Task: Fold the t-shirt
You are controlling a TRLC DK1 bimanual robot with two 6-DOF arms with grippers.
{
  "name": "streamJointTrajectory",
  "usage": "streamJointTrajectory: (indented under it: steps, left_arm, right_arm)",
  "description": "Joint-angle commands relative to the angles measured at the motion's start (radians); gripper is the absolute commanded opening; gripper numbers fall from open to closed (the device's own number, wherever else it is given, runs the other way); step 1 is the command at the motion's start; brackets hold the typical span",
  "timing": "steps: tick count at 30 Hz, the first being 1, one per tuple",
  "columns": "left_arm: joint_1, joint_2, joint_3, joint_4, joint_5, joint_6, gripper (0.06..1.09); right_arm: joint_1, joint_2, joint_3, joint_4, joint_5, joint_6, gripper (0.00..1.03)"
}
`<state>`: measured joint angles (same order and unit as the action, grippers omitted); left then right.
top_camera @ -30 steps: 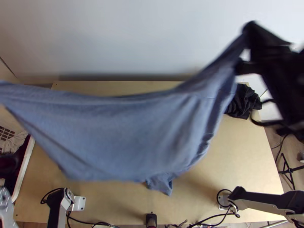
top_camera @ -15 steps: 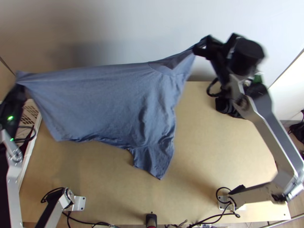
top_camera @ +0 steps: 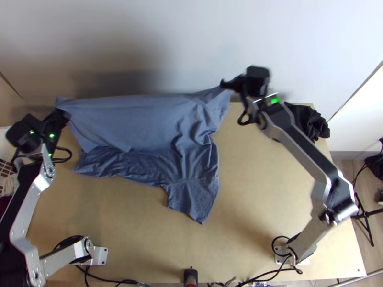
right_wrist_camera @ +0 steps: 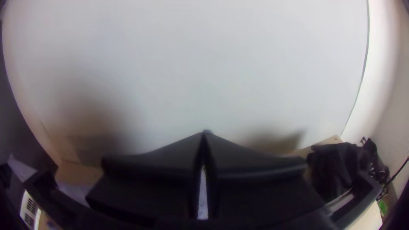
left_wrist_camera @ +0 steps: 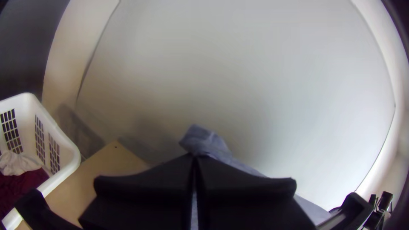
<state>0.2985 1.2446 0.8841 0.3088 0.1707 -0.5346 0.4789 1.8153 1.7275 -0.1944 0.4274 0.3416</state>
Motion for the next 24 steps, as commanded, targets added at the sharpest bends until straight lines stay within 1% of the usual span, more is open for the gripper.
streamJointTrajectory:
  steps: [1,3,8,11,17,19,24]
  left_arm:
    - [-0.004,0.223,0.015,0.118,-0.014,0.073,0.09]
    - [-0.001,0.296,0.055,0.125,-0.014,0.090,0.09]
    - [0.004,0.467,0.177,0.139,-0.014,0.101,0.09]
    - [0.002,0.575,0.266,0.142,-0.036,0.097,0.09]
    - [-0.007,0.739,0.401,0.191,-0.108,0.090,0.09]
    - [-0.009,0.771,0.435,0.219,-0.115,0.084,0.09]
    - [-0.019,0.834,0.510,0.268,-0.131,0.096,0.09]
  right_arm:
    - [0.009,0.164,-0.036,0.122,0.007,-0.042,0.03]
    - [0.001,0.197,-0.016,0.150,0.007,-0.033,0.03]
    - [-0.029,0.303,0.076,0.150,0.007,-0.026,0.03]
    - [-0.042,0.386,0.149,0.185,0.007,-0.027,0.03]
    - [-0.045,0.553,0.334,0.259,0.019,-0.042,0.03]
    - [-0.045,0.595,0.385,0.302,0.030,-0.058,0.03]
    - [-0.043,0.667,0.445,0.440,0.043,-0.133,0.03]
